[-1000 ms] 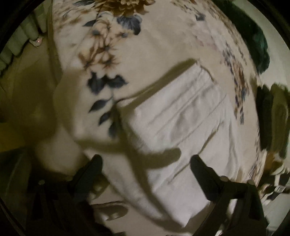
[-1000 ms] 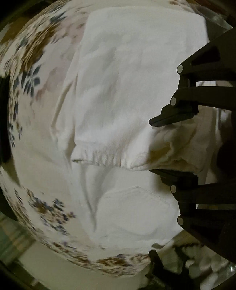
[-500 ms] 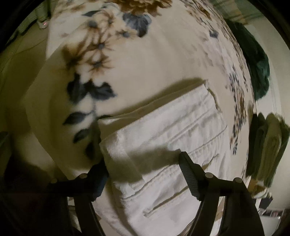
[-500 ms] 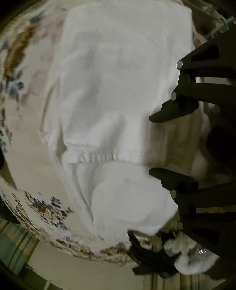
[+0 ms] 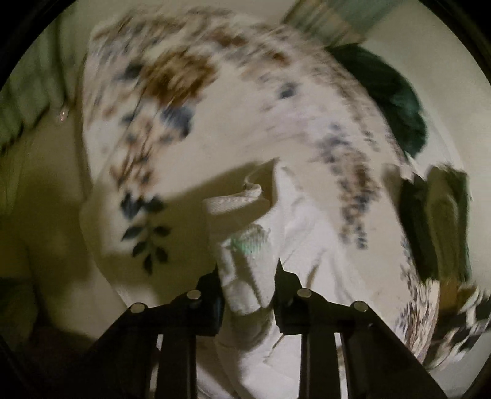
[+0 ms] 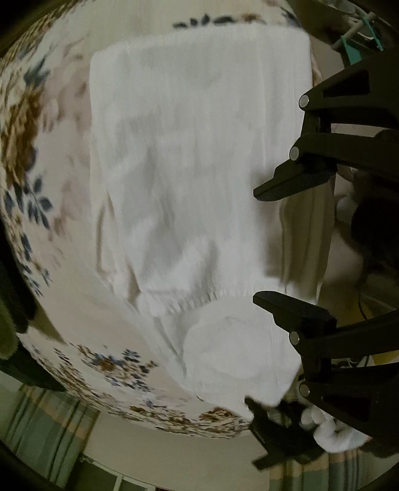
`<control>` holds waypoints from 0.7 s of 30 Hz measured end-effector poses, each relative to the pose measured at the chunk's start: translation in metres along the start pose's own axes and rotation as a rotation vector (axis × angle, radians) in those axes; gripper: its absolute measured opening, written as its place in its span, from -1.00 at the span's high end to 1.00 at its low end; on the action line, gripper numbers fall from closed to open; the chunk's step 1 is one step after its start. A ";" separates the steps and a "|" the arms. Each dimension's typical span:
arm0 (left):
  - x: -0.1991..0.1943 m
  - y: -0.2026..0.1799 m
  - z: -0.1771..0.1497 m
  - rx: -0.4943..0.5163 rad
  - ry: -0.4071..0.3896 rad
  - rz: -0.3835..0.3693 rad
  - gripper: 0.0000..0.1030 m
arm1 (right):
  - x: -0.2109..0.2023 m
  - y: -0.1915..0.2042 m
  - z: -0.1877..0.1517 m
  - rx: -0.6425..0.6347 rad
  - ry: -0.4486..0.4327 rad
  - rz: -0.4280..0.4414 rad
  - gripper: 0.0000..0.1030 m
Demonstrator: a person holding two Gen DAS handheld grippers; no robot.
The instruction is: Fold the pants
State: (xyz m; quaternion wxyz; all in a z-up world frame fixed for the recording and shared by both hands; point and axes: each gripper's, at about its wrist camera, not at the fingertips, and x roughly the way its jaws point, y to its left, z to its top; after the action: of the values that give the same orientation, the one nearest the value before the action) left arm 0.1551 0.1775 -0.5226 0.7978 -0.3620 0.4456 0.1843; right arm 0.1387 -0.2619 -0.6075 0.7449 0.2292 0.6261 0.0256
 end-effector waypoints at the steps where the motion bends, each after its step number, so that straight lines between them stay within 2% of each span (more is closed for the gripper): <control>1: -0.014 -0.016 -0.002 0.046 -0.028 -0.020 0.58 | -0.004 -0.005 0.000 0.006 -0.006 -0.002 -0.23; 6: -0.062 -0.087 -0.020 0.233 -0.103 -0.104 0.60 | -0.026 -0.043 -0.001 0.063 -0.050 -0.017 -0.23; 11: -0.101 -0.170 -0.072 0.470 -0.128 -0.222 0.61 | -0.052 -0.089 -0.005 0.157 -0.103 -0.025 -0.23; 13: -0.107 -0.203 -0.106 0.564 -0.112 -0.273 0.62 | -0.063 -0.111 -0.009 0.198 -0.126 -0.038 -0.23; 16: -0.107 -0.235 -0.151 0.656 -0.055 -0.336 0.62 | -0.080 -0.145 -0.018 0.267 -0.160 -0.058 -0.23; 17: -0.104 -0.250 -0.175 0.701 -0.019 -0.359 0.62 | -0.085 -0.155 -0.021 0.286 -0.168 -0.067 -0.23; 21: -0.082 -0.278 -0.236 0.811 0.077 -0.388 0.62 | -0.105 -0.209 -0.036 0.374 -0.199 -0.118 -0.23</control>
State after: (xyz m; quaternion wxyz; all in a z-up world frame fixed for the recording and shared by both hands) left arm 0.1465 -0.1818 -0.4186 0.8778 -0.1035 0.4351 -0.1716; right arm 0.0304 -0.4713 -0.5930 0.7478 0.3276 0.5556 -0.1575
